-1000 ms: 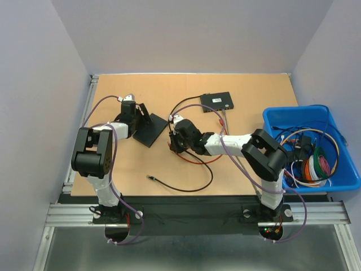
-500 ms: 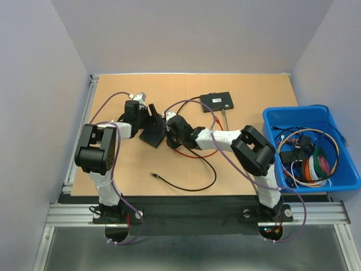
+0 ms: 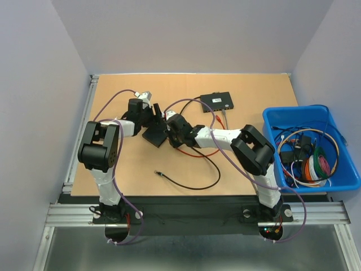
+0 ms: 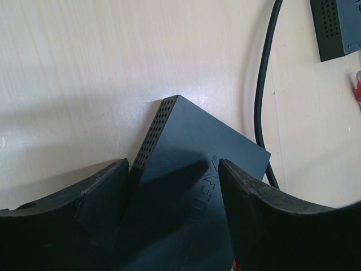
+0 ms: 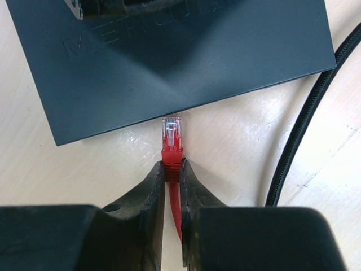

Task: Insert the plug into the switch port

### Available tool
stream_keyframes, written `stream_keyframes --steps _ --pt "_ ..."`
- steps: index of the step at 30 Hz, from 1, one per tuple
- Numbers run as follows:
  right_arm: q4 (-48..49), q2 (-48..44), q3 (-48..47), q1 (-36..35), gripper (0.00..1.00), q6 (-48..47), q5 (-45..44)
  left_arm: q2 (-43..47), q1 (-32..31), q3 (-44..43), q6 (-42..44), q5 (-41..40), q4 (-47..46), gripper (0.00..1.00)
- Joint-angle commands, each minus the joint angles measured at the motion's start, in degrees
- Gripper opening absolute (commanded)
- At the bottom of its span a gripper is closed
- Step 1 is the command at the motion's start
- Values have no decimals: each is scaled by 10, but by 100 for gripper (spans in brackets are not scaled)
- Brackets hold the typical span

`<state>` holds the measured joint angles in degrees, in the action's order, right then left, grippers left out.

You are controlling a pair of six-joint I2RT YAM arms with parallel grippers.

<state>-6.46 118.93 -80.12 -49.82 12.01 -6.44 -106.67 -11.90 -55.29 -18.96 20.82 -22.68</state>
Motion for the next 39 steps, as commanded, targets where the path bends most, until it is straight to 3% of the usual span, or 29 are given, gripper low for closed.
stream_keyframes --steps 1,24,30,35,39 --pt "-4 8 -32 3 0 -11 -23 -5 -10 -20 8 32 4 75" --pt "-22 24 -95 3 0 -5 -2 -20 -22 -33 14 27 18 73" --pt "-22 31 -101 3 0 -3 -5 -24 -24 -34 15 28 20 66" --pt "-29 28 -114 3 0 -7 -22 -31 -28 -38 15 26 26 50" --pt "-33 25 -133 3 0 -13 -31 -34 -32 -37 16 25 30 47"
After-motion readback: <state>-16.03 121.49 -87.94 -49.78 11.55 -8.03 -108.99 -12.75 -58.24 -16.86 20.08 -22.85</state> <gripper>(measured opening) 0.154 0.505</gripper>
